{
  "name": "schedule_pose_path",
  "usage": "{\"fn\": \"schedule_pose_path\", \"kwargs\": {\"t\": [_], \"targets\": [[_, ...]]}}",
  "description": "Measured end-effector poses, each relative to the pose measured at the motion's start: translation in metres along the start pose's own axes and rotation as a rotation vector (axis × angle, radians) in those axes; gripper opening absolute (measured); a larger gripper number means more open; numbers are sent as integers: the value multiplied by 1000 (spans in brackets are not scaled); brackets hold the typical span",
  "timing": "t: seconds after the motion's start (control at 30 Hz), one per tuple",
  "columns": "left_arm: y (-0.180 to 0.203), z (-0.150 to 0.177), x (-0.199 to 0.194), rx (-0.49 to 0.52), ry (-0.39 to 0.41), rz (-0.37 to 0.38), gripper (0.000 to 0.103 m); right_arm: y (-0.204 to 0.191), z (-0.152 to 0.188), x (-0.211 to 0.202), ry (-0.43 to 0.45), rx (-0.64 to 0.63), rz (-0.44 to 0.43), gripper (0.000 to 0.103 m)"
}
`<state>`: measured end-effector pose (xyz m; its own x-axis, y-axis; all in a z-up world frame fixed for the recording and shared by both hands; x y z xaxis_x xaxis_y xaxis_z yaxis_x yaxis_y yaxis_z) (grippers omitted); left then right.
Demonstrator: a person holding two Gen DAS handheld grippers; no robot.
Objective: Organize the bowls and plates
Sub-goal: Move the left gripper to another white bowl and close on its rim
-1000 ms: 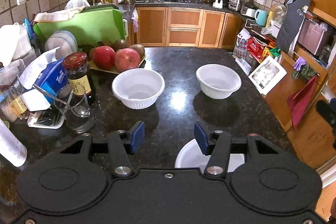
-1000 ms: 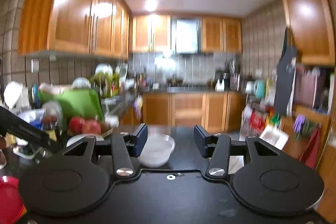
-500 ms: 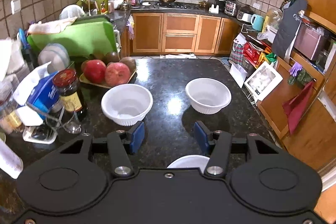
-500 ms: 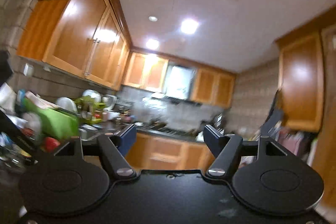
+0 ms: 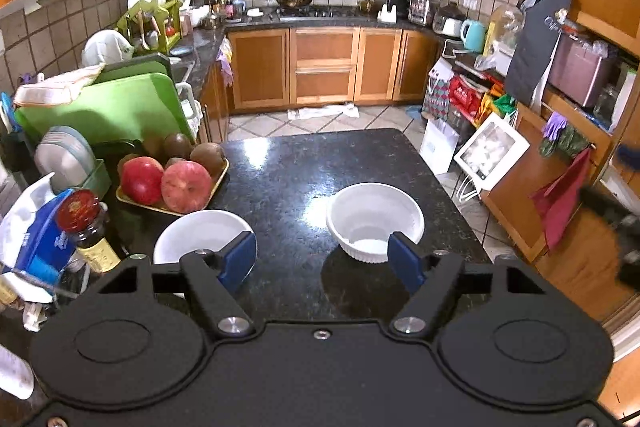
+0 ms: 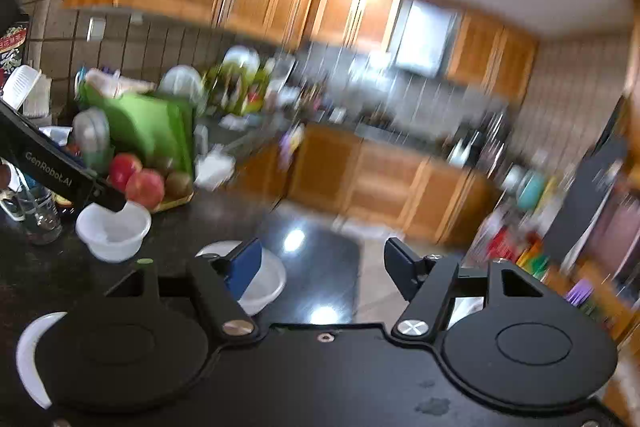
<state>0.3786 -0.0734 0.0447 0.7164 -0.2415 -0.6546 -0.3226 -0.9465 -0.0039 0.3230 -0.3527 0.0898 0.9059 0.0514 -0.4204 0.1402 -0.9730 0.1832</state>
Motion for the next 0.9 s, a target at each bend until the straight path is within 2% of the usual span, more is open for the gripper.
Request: {"fn": "schedule_pose_path", "kwargs": {"t": [0.1,0.33,0.53,0.73,0.83,0.9], "targets": [[3,-3,20,13,-34,-22,73,5,3,43,-100,75,-57,64],[4,-4,75,-4,-155,-41,65,-3,6,112,-229,216,-147,60],[4,-6,102,-9,-186,-38,65,-7,15,156,-243,253,-171,57],[5,-6,119,-24,-189,-66,66,-1,20,178,-226,246,-125,57],[4,-9,126,-25,-194,-73,67,3,21,184,-266,262,-138,57],[7,-11,128,-12,-191,-78,68,3,24,187,-307,264,-147,51]]}}
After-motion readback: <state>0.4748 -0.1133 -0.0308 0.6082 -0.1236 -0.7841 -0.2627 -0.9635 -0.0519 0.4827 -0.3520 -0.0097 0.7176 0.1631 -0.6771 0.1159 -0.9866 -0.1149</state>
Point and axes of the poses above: each gripper's, at about its wrist camera, not at the fingertips, and x roughly the way its jaws point, y to its right, z to its underside, the point moved 5 cm from there along x, roughly the way its jaws point, and after that the axes turned 2 degrees about x, right-handed, at the moved point
